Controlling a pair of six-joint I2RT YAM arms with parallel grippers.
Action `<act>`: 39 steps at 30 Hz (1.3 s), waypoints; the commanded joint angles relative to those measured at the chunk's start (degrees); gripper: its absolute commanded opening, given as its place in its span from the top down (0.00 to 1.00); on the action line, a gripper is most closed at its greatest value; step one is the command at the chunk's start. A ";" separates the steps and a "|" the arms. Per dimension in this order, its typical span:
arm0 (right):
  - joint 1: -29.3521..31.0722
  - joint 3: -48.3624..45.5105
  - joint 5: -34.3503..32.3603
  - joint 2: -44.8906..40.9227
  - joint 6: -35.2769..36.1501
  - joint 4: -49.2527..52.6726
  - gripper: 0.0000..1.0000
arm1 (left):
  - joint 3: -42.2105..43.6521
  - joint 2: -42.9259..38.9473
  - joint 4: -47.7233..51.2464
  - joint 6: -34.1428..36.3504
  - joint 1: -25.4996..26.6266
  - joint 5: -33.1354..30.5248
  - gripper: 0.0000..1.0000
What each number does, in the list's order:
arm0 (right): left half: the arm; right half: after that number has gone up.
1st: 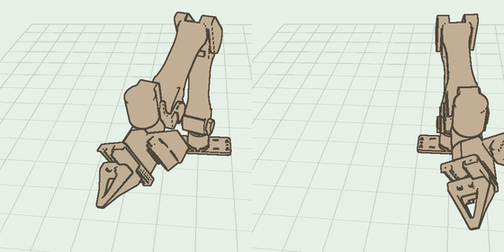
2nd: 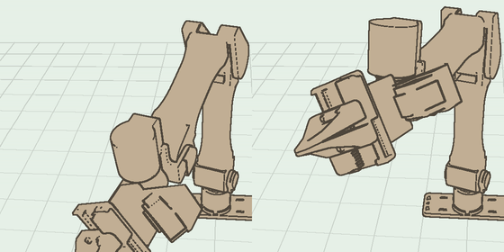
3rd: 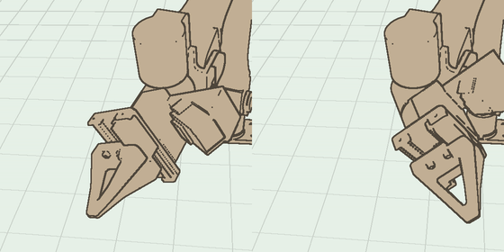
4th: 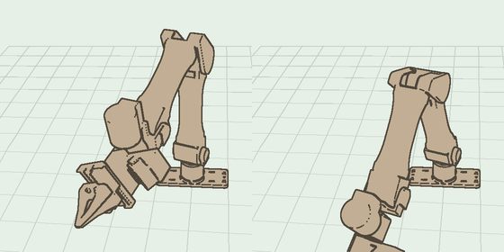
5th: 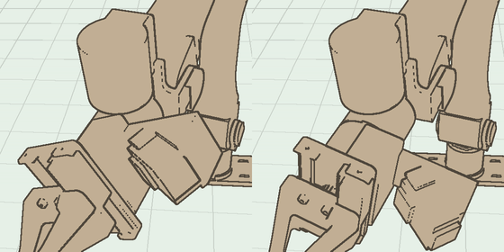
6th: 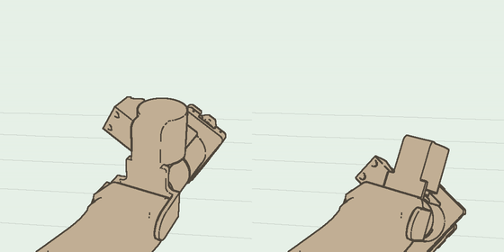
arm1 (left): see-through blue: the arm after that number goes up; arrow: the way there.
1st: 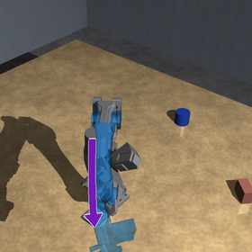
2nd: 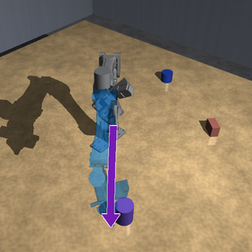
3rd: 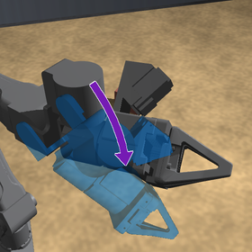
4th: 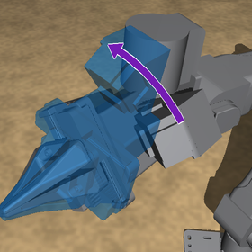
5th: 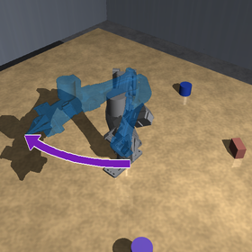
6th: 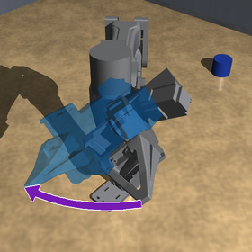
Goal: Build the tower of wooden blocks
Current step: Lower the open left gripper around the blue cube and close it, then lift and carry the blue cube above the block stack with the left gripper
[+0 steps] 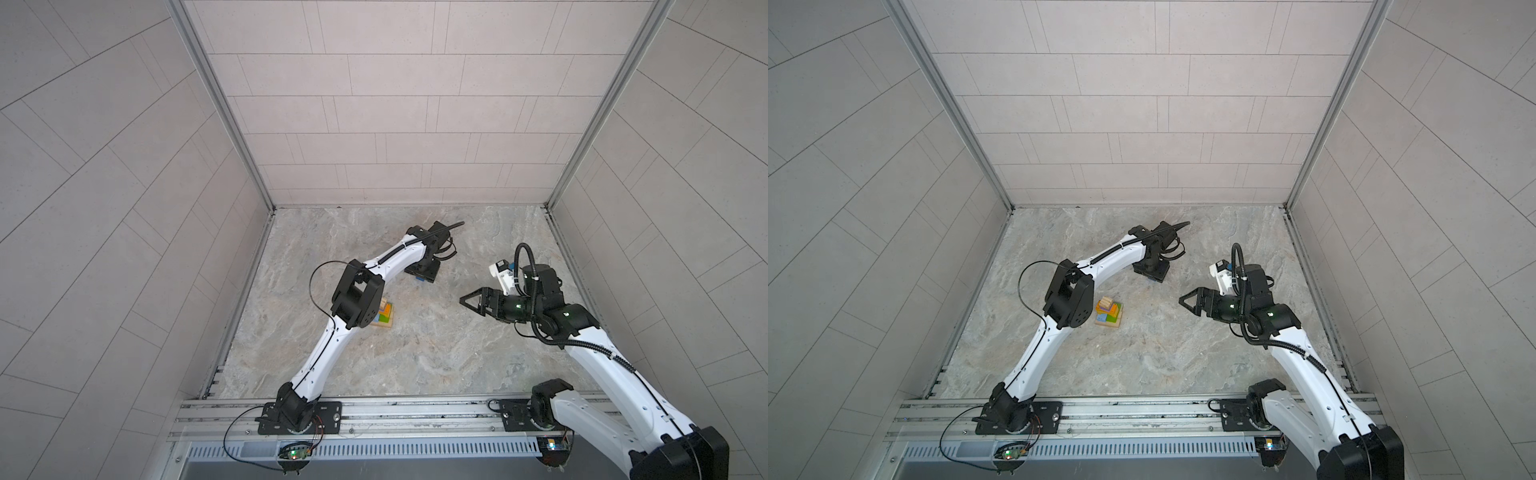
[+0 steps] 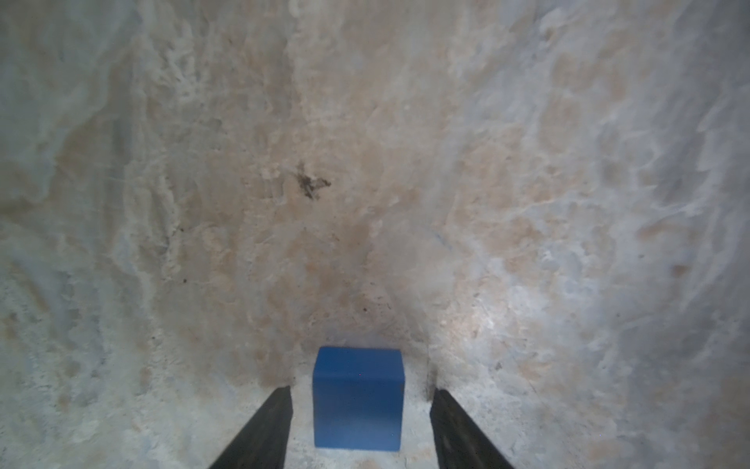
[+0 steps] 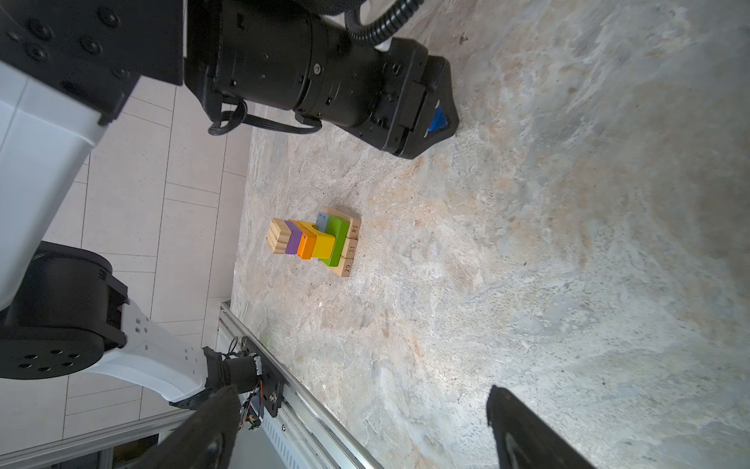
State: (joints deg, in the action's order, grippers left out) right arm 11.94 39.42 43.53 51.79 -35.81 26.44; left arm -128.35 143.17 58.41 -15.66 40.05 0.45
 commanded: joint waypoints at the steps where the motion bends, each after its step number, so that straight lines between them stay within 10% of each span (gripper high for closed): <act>1: -0.14 1.40 0.11 -0.45 0.92 0.81 0.04 | -1.72 0.24 -0.05 -0.59 0.09 -0.91 0.42; 19: -0.17 1.24 0.20 0.02 0.88 0.81 0.04 | -1.66 -1.49 1.75 -0.86 0.05 -1.77 0.65; 39: -0.17 1.61 -0.96 0.58 2.81 1.51 0.04 | 0.35 -8.98 5.46 -1.92 -0.32 -0.84 0.69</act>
State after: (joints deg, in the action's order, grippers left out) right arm 11.94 39.42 43.24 52.21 -34.17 27.29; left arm -128.31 139.00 61.69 -17.12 40.01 -0.12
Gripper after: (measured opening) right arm 0.957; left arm 0.328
